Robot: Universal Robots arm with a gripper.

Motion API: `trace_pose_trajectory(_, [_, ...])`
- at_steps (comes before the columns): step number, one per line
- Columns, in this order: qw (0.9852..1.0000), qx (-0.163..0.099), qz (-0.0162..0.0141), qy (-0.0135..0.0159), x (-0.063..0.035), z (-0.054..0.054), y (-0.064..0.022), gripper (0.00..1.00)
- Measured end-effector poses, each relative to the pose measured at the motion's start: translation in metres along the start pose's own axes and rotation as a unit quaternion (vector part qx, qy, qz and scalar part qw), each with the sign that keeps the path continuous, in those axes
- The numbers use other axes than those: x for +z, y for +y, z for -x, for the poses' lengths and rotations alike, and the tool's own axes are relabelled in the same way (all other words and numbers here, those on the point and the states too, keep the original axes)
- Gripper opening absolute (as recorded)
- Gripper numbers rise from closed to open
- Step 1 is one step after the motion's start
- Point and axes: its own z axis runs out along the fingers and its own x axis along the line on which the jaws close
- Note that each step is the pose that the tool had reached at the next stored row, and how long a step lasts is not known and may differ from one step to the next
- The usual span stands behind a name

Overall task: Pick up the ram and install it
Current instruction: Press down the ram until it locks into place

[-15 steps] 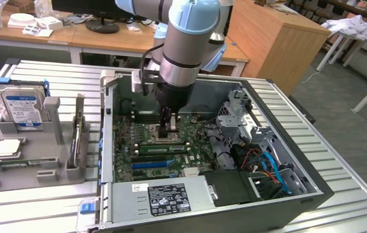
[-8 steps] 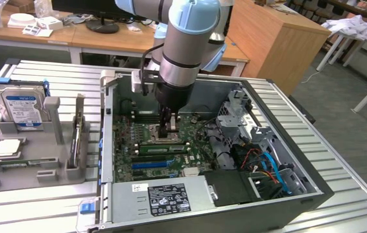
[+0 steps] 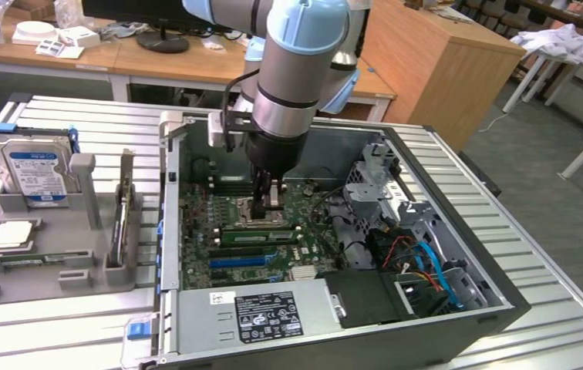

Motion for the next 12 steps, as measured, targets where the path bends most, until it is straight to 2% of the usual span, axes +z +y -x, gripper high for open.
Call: trace_pose_trajectory(12, [1.0,0.0,-0.0001,-0.0002,0.0045,-0.0001,0.0,0.1])
